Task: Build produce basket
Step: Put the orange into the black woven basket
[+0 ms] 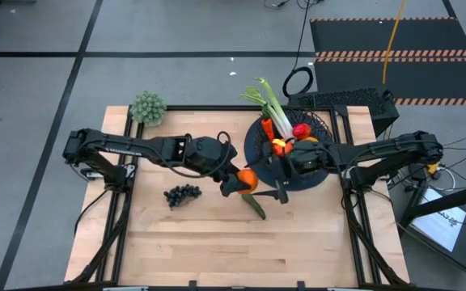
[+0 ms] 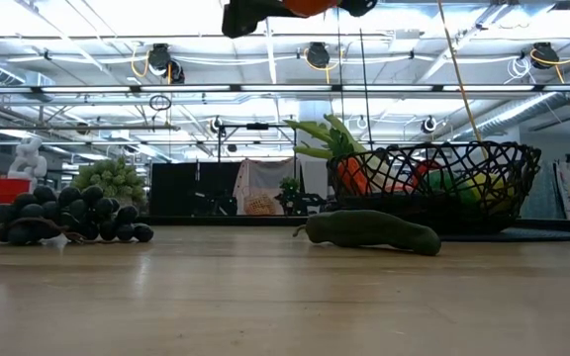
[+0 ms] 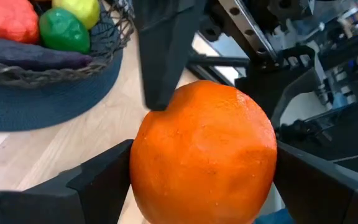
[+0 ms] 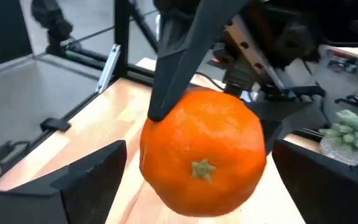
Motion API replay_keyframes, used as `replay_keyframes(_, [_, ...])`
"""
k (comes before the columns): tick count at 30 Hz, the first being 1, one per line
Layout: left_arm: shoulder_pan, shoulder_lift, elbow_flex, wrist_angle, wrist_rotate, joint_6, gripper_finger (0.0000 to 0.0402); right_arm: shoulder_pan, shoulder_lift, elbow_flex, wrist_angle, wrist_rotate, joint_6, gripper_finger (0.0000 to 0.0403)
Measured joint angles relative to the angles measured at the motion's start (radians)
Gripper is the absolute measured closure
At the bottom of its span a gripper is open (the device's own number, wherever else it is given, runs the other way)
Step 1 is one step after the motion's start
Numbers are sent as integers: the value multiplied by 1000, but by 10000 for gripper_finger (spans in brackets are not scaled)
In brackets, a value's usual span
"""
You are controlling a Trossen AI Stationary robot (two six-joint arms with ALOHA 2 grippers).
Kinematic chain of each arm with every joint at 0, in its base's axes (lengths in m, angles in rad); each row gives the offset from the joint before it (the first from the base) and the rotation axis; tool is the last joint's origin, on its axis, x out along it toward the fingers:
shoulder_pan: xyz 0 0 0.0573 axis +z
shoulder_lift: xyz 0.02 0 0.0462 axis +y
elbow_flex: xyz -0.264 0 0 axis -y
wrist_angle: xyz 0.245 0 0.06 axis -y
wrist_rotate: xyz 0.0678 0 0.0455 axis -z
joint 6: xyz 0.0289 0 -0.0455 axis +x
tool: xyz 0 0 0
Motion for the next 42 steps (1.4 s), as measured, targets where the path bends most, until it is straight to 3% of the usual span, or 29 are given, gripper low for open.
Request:
replay_keyframes(11, [-8, 12, 0, 42, 5, -52, 53, 2, 61, -2, 69, -25, -98, 12])
replay_keyframes(21, [-6, 14, 0, 49, -18, -75, 52, 2, 55, -2, 71, -24, -142, 77])
replay_keyframes(26, [19, 14, 0, 66, -4, -209, 43, 1, 54, -2, 66, -21, -78, 77])
replay_keyframes(31, [33, 8, -1, 121, -81, -211, 7, 4, 54, -2, 56, -81, 7, 76])
replay_keyframes(42, [76, 8, 0, 122, -84, -173, 13, 3, -10, -2, -23, -103, 251, 77])
